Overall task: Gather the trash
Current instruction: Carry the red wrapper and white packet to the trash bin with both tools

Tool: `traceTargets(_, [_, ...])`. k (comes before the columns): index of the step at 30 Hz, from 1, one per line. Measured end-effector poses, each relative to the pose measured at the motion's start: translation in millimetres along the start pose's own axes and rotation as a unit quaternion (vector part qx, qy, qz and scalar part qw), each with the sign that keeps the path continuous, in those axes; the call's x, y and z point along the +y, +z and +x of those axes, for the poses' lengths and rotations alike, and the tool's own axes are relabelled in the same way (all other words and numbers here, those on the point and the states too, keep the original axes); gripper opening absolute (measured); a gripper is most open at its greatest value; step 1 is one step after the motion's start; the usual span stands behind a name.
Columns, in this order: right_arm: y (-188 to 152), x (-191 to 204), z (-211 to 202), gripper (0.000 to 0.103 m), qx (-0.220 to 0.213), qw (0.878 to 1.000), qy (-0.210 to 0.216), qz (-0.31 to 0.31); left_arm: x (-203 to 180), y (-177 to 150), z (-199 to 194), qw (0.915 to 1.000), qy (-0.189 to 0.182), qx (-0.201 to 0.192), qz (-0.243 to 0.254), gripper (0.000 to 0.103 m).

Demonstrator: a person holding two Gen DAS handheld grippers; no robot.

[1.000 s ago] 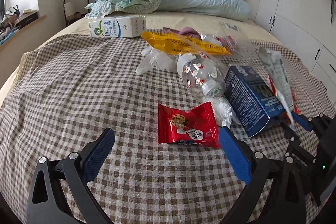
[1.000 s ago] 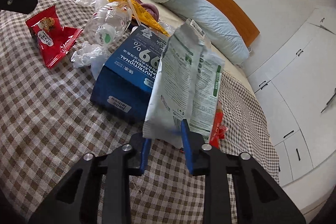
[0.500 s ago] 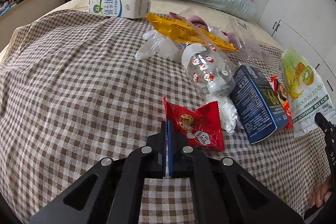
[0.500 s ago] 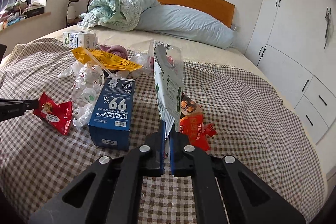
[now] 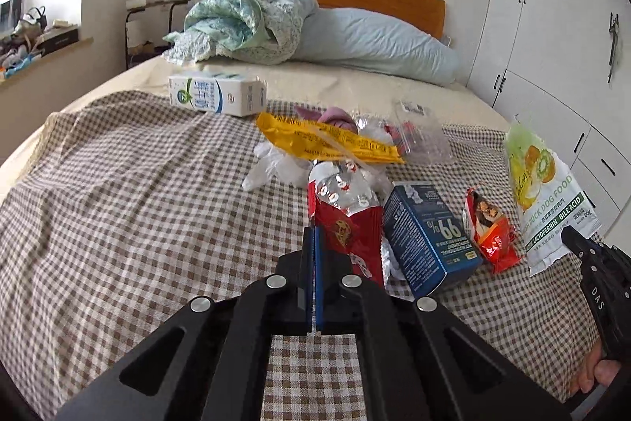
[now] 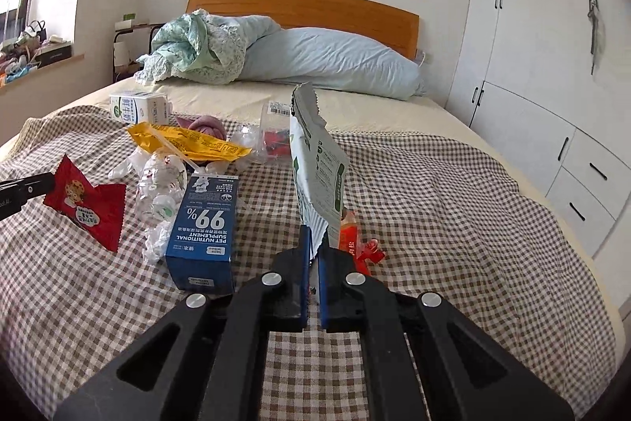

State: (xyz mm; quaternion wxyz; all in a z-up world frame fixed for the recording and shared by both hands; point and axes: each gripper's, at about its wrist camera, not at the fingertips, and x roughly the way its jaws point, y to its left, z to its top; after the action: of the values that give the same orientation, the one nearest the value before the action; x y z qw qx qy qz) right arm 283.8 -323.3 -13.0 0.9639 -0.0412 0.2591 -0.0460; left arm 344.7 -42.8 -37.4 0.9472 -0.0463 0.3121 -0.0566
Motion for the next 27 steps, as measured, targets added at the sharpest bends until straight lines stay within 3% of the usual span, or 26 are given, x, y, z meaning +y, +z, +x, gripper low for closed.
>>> traceTargets(9, [-3,-17,-62,0.004,-0.043,0.998,-0.033,0.018,-21,-11,-45,0.9992,-0.027,-0.028,-0.007,0.0])
traceTargets(13, [-9,-40,-99,0.004,-0.053,0.996,-0.026,0.06,-47,-21,-79,0.997,-0.047,-0.056,0.023,0.0])
traceTargets(16, [-17,-49,-119,0.004,-0.046,0.998,-0.036,0.039,-68,-26,-100,0.9946,-0.057,-0.072,0.048,0.0])
traceTargets(22, [-33,-88,-178,0.004,-0.045,0.997,-0.057,0.029,-113,-37,-153,0.9895,-0.1,-0.083,0.064,0.0])
traceTargets(27, [-56,-124,-231,0.004,-0.044,0.995,-0.082,0.033,-156,-48,-194,0.9823,-0.157,-0.08,0.064,0.0])
